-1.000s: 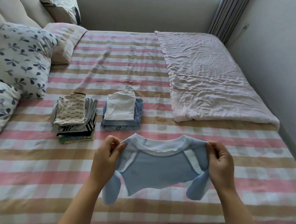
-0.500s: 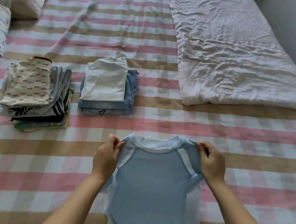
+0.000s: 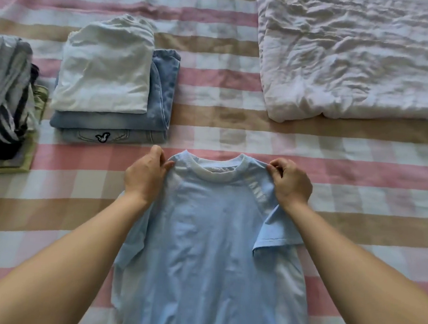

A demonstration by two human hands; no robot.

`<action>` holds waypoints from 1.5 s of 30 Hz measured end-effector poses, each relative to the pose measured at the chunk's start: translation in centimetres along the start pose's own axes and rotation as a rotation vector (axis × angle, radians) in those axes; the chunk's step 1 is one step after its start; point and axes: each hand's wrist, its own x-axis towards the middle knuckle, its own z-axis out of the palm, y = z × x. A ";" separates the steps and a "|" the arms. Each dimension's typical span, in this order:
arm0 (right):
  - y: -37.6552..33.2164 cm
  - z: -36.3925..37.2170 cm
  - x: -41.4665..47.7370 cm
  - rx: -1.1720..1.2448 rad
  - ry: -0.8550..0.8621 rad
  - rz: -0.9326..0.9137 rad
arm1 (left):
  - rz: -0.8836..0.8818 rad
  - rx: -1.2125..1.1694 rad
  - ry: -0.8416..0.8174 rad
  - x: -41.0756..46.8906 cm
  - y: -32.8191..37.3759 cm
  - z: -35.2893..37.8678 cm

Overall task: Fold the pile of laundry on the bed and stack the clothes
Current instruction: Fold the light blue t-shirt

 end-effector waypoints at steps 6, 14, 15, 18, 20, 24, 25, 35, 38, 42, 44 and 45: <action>2.2 -3.4 -5.5 0.065 0.117 0.204 | -0.144 -0.162 -0.020 -4.4 -2.7 -2.3; 3.7 -3.3 -12.4 -0.042 0.013 0.590 | -0.492 -0.314 -0.091 -9.2 -7.0 -3.9; 3.4 -3.2 -12.4 -0.054 0.004 0.610 | -0.518 -0.333 -0.095 -9.2 -7.0 -3.9; 2.8 -2.7 -12.1 -0.054 -0.056 0.644 | -0.590 -0.415 -0.114 -9.1 -6.2 -4.1; 2.6 -2.6 -11.9 0.007 -0.055 0.662 | -0.560 -0.345 -0.092 -9.2 -5.2 -4.1; 3.2 -3.2 -11.7 0.229 0.049 0.680 | -0.237 -0.118 0.072 -9.7 -0.2 -3.4; 3.4 -3.4 -11.7 0.281 0.078 0.657 | -0.114 -0.168 0.065 -9.8 1.6 -2.9; 7.9 -6.6 -6.9 0.402 0.303 0.406 | 0.193 -0.510 -0.340 -11.7 15.8 5.3; 9.0 -7.0 -5.2 0.341 0.223 0.351 | 0.254 -0.488 -0.334 -10.9 17.9 6.9; 9.5 -7.6 -5.7 0.368 0.117 0.445 | 0.354 -0.413 -0.260 -8.6 20.9 9.2; 9.5 -7.6 -7.0 0.311 0.040 0.509 | 0.405 -0.316 -0.298 -7.1 22.2 10.4; 9.4 -7.3 -7.7 0.282 -0.013 0.526 | 0.430 -0.245 -0.354 -6.4 22.7 10.9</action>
